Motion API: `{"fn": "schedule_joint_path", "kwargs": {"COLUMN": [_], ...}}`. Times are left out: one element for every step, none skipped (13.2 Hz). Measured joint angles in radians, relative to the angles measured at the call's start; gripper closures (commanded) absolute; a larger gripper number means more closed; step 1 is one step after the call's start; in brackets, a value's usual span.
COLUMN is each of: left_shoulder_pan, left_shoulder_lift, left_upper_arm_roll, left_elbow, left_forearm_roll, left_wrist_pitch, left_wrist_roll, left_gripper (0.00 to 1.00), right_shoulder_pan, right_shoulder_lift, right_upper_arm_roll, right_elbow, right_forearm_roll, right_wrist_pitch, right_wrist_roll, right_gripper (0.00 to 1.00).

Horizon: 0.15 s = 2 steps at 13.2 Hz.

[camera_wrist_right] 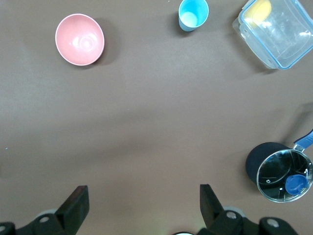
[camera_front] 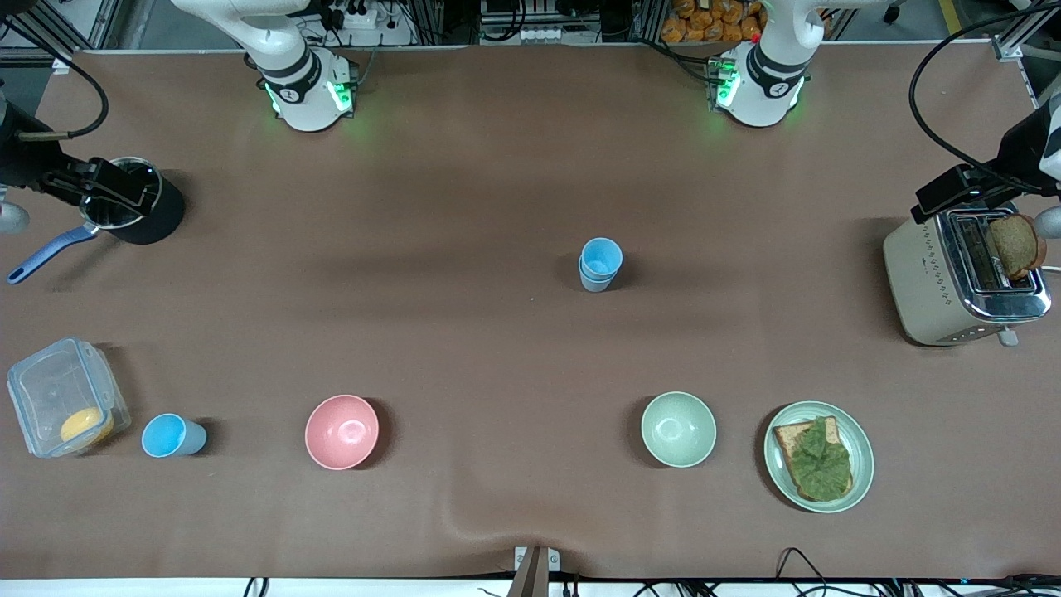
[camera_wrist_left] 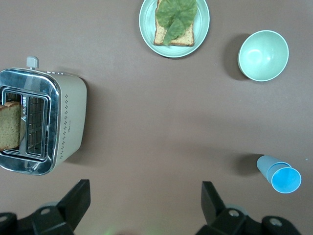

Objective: Stack blue cups with both arms

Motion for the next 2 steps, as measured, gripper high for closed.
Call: {"fn": "schedule_joint_path", "kwargs": {"left_shoulder_pan": [0.0, 0.0], "left_shoulder_lift": [0.0, 0.0], "left_upper_arm_roll": [0.0, 0.0], "left_elbow": [0.0, 0.0], "left_forearm_roll": [0.0, 0.0], "left_wrist_pitch": [0.003, 0.007], "left_wrist_roll": [0.0, 0.0], "left_gripper": [0.0, 0.0], "right_shoulder_pan": [0.0, 0.0], "right_shoulder_lift": [0.0, 0.0], "right_upper_arm_roll": [0.0, 0.0], "right_elbow": [0.0, 0.0], "right_forearm_roll": [0.0, 0.0], "right_wrist_pitch": [0.0, 0.0], "right_wrist_roll": [0.0, 0.0], "right_gripper": [0.0, 0.0]}}
